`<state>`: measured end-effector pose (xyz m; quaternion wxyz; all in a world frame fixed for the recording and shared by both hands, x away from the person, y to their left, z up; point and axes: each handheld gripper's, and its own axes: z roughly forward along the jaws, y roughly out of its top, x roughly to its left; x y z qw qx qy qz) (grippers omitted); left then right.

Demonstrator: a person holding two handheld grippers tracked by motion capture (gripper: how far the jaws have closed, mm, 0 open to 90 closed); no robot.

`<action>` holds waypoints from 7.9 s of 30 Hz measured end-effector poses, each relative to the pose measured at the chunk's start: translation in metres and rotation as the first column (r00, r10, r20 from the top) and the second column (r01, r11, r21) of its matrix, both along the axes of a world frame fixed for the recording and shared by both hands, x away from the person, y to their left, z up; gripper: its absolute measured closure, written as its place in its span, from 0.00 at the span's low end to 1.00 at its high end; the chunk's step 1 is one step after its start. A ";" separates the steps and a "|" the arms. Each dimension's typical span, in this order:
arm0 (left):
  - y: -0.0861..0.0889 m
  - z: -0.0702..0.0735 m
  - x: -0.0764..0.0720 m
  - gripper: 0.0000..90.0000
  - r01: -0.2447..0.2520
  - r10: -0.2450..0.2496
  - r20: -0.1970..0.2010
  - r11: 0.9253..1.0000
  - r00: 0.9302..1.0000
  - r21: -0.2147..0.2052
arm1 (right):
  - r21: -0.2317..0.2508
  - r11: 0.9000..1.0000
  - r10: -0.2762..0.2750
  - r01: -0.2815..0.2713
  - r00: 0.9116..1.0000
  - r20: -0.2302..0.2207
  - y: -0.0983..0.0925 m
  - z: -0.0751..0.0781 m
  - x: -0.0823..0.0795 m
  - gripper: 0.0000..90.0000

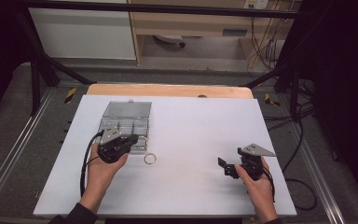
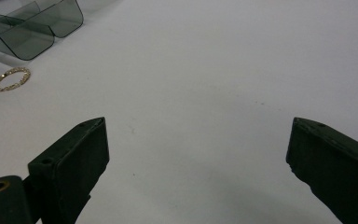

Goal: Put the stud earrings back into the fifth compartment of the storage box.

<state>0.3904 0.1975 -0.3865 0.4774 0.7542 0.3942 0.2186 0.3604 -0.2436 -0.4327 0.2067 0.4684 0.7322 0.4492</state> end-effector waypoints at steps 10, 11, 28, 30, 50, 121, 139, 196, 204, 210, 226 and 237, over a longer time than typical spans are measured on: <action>0.019 -0.007 0.027 0.96 -0.064 0.064 -0.024 0.998 0.998 -0.026 | -0.018 1.000 0.022 -0.022 1.000 -0.016 0.004 -0.003 0.003 0.06; 0.020 -0.008 0.028 0.96 -0.072 0.072 -0.024 0.997 0.997 -0.022 | -0.018 1.000 0.023 -0.023 1.000 -0.021 0.004 -0.004 0.004 0.06; 0.046 -0.015 0.033 0.96 -0.148 0.146 -0.039 0.988 0.989 -0.050 | -0.013 1.000 0.019 -0.019 0.999 -0.029 0.003 -0.004 0.003 0.07; 0.047 -0.018 0.034 0.96 -0.149 0.147 -0.047 0.988 0.988 -0.039 | -0.017 1.000 0.019 -0.019 0.999 -0.025 0.003 -0.003 0.003 0.07; 0.053 -0.031 0.036 0.96 -0.154 0.158 -0.072 0.986 0.985 0.059 | -0.024 0.998 0.050 -0.051 0.998 -0.050 0.007 -0.006 0.005 0.06; -0.037 -0.062 -0.006 0.74 0.179 -0.137 -0.216 0.965 0.967 0.189 | -0.044 0.997 0.053 -0.057 0.995 -0.080 0.008 -0.007 0.007 0.05; -0.042 -0.068 -0.006 0.88 0.202 -0.165 -0.180 0.956 0.970 0.214 | -0.041 0.998 0.052 -0.056 0.995 -0.086 0.008 -0.009 0.007 0.05; -0.008 -0.026 -0.005 0.99 0.144 -0.147 -0.172 0.989 0.974 -0.030 | -0.045 0.997 0.056 -0.061 0.994 -0.095 0.008 -0.009 0.007 0.05; 0.000 -0.015 -0.004 0.99 0.131 -0.137 -0.156 0.990 0.978 -0.050 | -0.045 0.997 0.055 -0.060 0.994 -0.095 0.008 -0.009 0.007 0.05; 0.005 -0.007 -0.002 0.99 0.125 -0.132 -0.139 0.991 0.982 -0.054 | -0.047 0.997 0.056 -0.060 0.994 -0.096 0.008 -0.009 0.007 0.05; 0.022 0.009 0.008 0.99 0.089 -0.099 -0.118 0.992 0.988 -0.089 | -0.047 0.997 0.056 -0.061 0.994 -0.097 0.008 -0.010 0.008 0.05; 0.034 0.015 0.010 0.99 0.056 -0.066 -0.099 0.993 0.993 -0.102 | -0.050 0.997 0.060 -0.065 0.993 -0.098 0.009 -0.010 0.007 0.05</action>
